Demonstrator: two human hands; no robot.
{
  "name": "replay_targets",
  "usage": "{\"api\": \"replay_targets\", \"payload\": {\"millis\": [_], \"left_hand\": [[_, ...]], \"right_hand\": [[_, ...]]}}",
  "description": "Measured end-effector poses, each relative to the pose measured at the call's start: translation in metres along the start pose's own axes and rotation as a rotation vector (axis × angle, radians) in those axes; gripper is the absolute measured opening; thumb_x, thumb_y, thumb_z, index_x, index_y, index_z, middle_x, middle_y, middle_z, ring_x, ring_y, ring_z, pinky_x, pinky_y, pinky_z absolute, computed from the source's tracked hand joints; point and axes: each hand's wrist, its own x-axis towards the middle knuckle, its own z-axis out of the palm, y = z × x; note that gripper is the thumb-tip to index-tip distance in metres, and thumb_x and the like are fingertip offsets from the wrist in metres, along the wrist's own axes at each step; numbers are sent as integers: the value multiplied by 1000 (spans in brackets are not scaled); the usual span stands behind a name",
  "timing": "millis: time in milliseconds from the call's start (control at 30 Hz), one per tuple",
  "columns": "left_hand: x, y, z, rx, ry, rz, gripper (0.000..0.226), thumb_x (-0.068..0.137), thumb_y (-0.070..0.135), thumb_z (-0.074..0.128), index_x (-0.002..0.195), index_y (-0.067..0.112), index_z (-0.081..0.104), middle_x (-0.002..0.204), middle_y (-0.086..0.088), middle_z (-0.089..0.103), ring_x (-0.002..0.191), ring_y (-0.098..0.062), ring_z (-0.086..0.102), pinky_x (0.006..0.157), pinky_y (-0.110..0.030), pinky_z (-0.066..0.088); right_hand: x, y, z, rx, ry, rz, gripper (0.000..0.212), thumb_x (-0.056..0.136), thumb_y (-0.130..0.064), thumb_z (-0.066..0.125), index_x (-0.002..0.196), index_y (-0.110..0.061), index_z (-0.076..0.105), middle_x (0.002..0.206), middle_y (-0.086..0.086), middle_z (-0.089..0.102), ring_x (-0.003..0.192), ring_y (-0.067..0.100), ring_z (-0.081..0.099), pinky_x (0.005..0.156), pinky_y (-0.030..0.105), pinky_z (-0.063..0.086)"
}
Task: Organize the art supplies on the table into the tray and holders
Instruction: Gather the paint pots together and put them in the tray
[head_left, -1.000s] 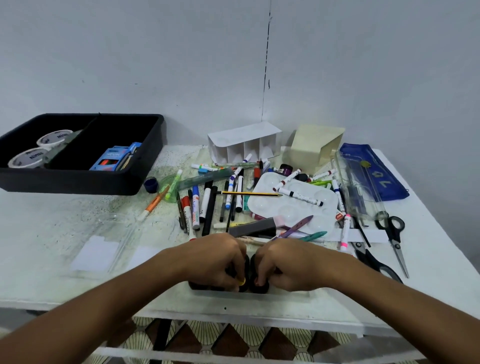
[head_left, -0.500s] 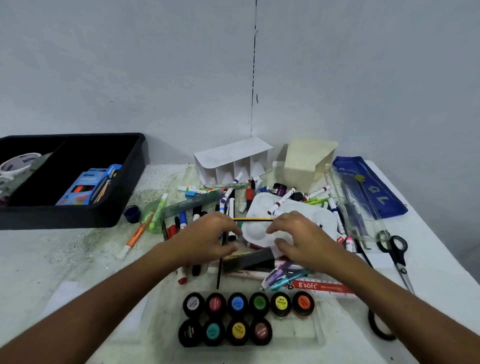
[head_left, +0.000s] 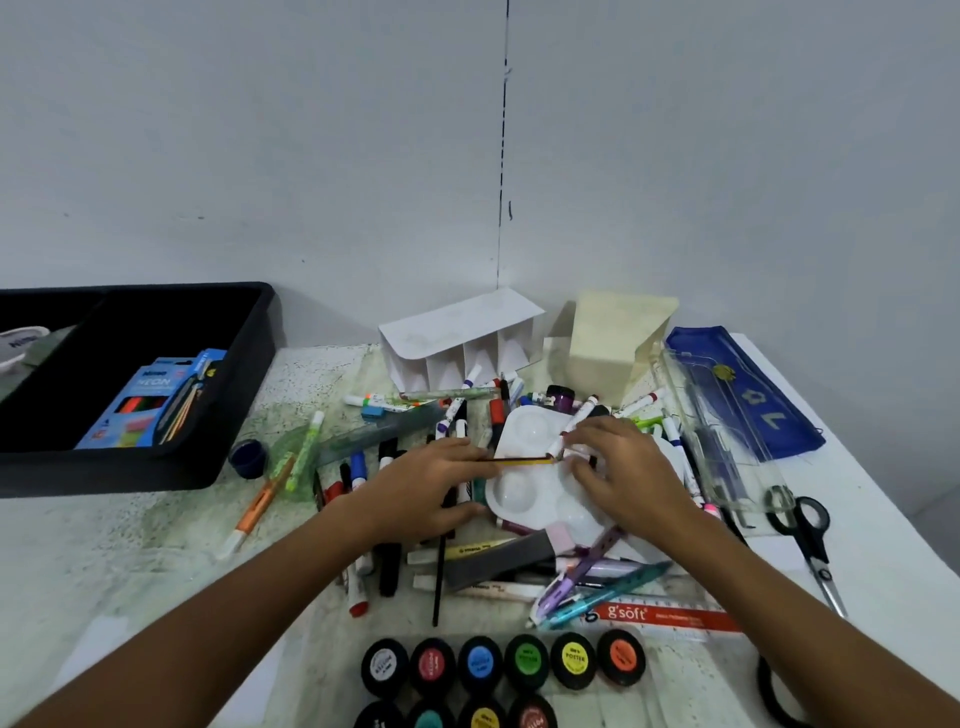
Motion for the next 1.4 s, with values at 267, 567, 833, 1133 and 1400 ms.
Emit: {"api": "replay_targets", "payload": {"millis": [267, 567, 833, 1133, 1400], "left_hand": [[-14, -3, 4, 33, -40, -15, 53, 95, 42, 54, 144, 25, 42, 151, -1, 40, 144, -16, 25, 116, -31, 20], [-30, -10, 10, 34, -16, 4, 51, 95, 42, 53, 143, 25, 45, 157, -1, 29, 147, -18, 17, 119, -37, 18], [-44, -16, 7, -17, 62, -4, 49, 94, 43, 54, 139, 22, 51, 150, -2, 40, 141, -15, 29, 114, -33, 24], [-107, -51, -24, -75, 313, -253, 41, 89, 38, 58, 125, 18, 62, 120, 1, 61, 113, -10, 52, 96, -31, 45], [-165, -70, -23, -123, 422, -446, 50, 84, 48, 49, 118, 15, 68, 109, 2, 67, 103, -8, 57, 88, -33, 51]], "right_hand": [[60, -17, 2, -328, 120, 133, 32, 95, -36, 51, 117, -15, 62, 101, 9, 67, 96, 29, 58, 67, 31, 35], [80, -27, 29, -593, 59, 221, 30, 98, -37, 46, 104, -15, 65, 97, 8, 68, 92, 29, 59, 69, 32, 35], [74, -25, 27, -277, 262, 177, 19, 88, -24, 61, 101, -11, 68, 90, 11, 64, 89, 32, 57, 61, 30, 35], [55, -74, 37, 180, 346, -137, 26, 79, -13, 76, 104, -11, 70, 97, 6, 66, 81, 25, 62, 69, 36, 52], [46, -127, 67, 407, 204, -317, 26, 74, -6, 78, 98, -12, 68, 92, -4, 61, 76, 5, 53, 68, 13, 43]]}}
